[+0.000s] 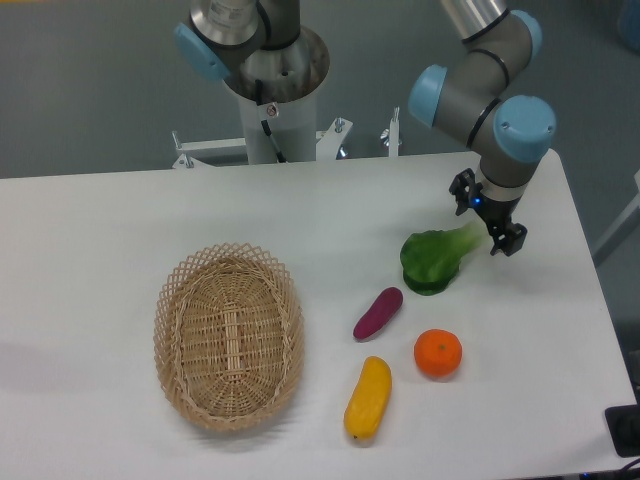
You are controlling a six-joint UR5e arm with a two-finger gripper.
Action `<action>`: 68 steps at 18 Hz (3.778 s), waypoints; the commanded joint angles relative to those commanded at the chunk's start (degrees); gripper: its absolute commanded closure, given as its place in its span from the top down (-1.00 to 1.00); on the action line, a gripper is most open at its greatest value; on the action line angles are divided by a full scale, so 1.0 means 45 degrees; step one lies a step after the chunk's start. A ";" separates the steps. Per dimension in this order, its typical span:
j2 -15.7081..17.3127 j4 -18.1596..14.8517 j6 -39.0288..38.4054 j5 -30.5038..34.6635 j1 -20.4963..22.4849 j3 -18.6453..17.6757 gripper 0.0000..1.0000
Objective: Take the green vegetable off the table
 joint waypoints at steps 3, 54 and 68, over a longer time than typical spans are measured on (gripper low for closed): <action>0.0000 0.0316 0.0039 0.0019 0.0039 -0.0217 1.00; 0.2539 -0.1188 -0.7440 -0.5000 -0.2089 0.2341 -0.29; 0.2441 -0.1188 -0.7519 -0.5000 -0.2285 0.2478 -0.29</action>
